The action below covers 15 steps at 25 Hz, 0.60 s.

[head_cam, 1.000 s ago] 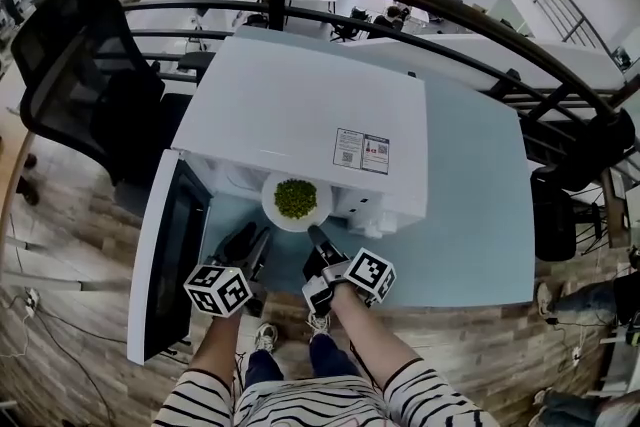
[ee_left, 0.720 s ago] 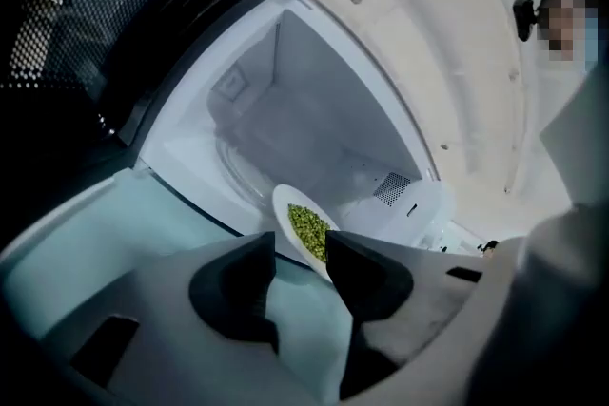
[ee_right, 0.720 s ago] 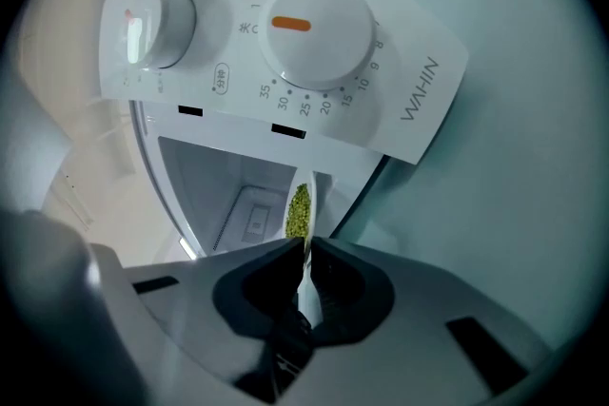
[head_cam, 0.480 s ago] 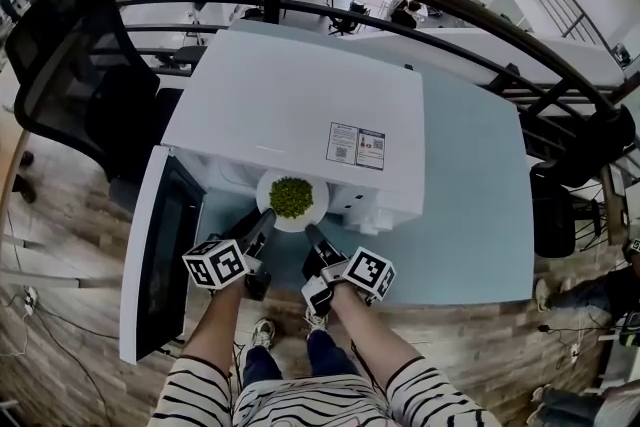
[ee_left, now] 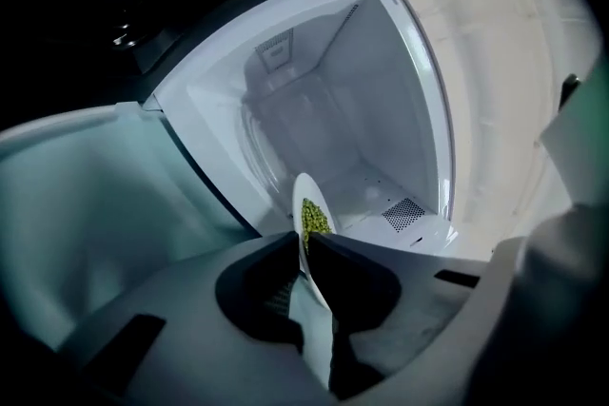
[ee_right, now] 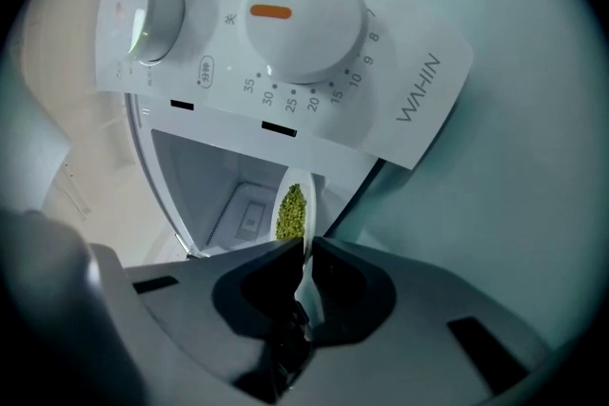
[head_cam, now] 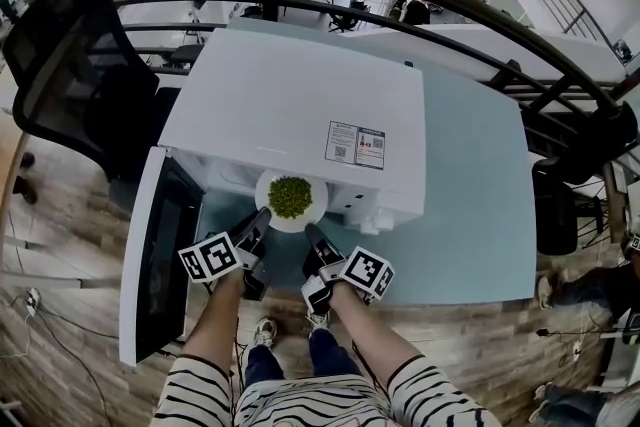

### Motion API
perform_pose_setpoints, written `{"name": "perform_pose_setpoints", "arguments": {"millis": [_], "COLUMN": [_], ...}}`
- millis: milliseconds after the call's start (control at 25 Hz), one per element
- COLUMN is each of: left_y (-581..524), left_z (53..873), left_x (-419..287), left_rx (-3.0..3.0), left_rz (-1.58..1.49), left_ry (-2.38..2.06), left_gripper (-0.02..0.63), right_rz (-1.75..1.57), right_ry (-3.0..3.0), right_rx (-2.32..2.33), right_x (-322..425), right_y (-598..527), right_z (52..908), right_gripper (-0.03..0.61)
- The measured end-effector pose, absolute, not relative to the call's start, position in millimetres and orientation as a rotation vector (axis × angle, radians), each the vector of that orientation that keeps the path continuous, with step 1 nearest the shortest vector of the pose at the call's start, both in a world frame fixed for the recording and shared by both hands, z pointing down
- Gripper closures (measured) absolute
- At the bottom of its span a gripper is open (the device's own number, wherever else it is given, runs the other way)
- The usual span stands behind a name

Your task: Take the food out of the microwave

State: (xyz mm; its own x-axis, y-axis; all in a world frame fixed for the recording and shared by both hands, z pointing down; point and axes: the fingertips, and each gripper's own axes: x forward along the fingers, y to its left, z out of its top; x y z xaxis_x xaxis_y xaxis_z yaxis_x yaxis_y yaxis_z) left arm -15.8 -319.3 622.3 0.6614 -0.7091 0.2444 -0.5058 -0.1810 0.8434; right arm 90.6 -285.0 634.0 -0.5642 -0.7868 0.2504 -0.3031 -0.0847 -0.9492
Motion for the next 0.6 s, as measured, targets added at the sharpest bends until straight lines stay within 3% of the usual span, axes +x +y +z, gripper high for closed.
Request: {"name": "perform_pose_setpoints", "arguments": {"millis": [600], "left_y": [-297], "left_z": [611], "left_x": [-22], "left_rx": [1.752], "left_rz": [-0.386], "left_ry": [-0.925], "left_gripper": [0.583], "right_rz": [-1.635], "right_ry": [1.723], "right_rx": [-1.128], "right_x": [89], "right_y": [-283], "right_z": [627], "right_gripper": [0.536]}}
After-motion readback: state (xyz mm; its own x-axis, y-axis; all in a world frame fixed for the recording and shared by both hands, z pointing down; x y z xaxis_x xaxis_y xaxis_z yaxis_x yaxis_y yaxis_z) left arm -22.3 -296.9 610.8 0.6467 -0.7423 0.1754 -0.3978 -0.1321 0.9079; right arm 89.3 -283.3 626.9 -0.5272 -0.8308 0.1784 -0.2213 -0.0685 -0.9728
